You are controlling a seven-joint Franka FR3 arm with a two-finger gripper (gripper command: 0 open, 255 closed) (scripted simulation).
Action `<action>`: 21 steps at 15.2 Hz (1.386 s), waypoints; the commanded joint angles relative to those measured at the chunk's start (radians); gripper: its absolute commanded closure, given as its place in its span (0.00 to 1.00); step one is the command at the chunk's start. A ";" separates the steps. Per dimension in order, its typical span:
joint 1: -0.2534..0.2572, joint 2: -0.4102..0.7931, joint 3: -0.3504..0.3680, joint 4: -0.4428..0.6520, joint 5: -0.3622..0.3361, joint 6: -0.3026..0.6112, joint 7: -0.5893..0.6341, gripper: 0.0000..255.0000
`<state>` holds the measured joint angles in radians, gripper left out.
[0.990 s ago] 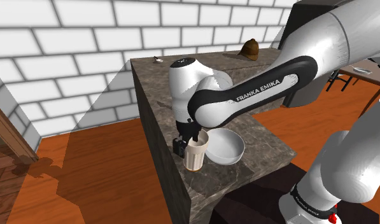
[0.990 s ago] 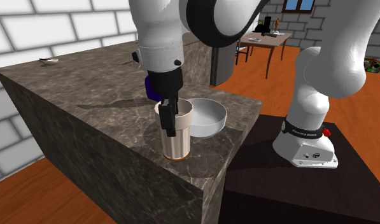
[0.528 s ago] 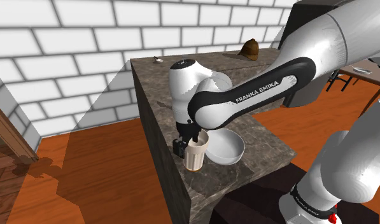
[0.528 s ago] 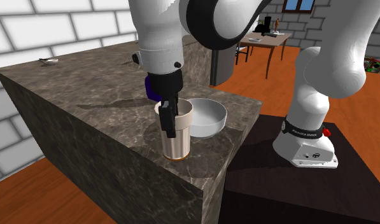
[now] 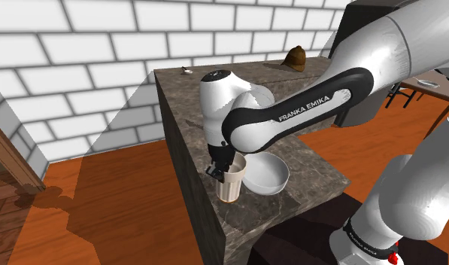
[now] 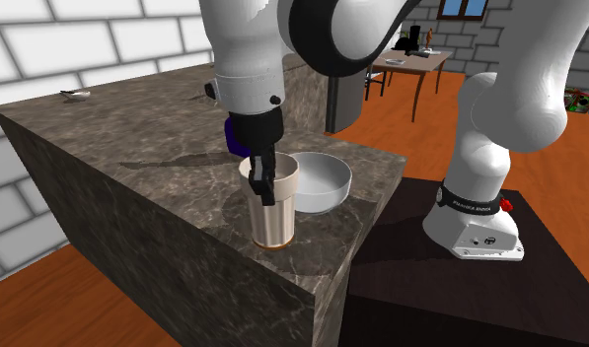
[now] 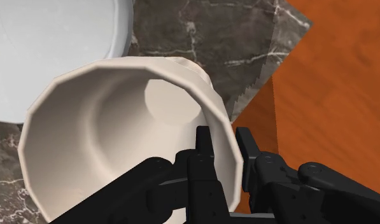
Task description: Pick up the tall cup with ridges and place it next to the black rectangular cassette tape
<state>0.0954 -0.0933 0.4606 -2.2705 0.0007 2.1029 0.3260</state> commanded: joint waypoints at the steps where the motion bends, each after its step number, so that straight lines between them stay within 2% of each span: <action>1: 0.000 0.001 0.000 -0.001 0.000 0.000 0.000 1.00; 3: -0.001 0.001 -0.001 -0.001 0.000 0.000 0.000 1.00; 21: -0.002 -0.091 -0.019 0.160 0.036 -0.244 -0.038 1.00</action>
<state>0.0947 -0.1808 0.4434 -2.1214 0.0364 1.8723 0.2909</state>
